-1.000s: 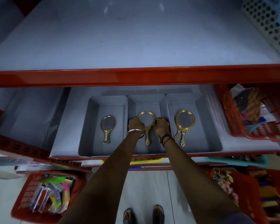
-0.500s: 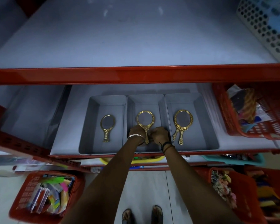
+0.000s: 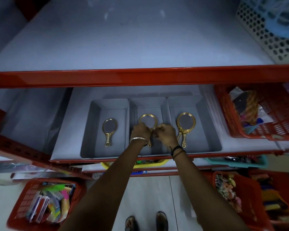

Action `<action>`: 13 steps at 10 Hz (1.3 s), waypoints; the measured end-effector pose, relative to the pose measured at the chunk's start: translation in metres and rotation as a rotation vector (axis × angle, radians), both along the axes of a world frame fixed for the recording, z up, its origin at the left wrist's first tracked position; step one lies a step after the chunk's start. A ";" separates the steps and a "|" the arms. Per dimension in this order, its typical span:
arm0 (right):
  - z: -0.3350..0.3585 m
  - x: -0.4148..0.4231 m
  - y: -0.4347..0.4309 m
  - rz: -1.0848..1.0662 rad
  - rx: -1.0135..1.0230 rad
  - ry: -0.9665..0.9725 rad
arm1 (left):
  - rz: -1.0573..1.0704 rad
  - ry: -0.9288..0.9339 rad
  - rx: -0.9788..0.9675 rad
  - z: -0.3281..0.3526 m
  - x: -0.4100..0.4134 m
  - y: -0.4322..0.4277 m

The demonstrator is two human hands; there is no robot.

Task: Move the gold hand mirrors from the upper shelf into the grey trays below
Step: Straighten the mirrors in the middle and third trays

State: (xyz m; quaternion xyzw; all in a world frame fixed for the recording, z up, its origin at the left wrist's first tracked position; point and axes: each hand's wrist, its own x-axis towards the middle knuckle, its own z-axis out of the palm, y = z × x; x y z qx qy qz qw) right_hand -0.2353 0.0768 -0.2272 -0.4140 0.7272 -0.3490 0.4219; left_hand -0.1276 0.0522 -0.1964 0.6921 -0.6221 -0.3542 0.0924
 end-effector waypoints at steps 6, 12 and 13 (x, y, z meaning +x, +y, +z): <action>-0.023 -0.134 0.004 -0.253 0.184 0.121 | -0.227 -0.183 0.031 -0.014 -0.164 0.006; -0.021 -0.158 -0.009 -0.071 0.159 0.235 | -0.068 0.047 0.107 -0.033 -0.165 -0.012; -0.020 -0.158 -0.010 -0.092 0.165 0.210 | -0.053 0.059 0.129 -0.032 -0.166 -0.009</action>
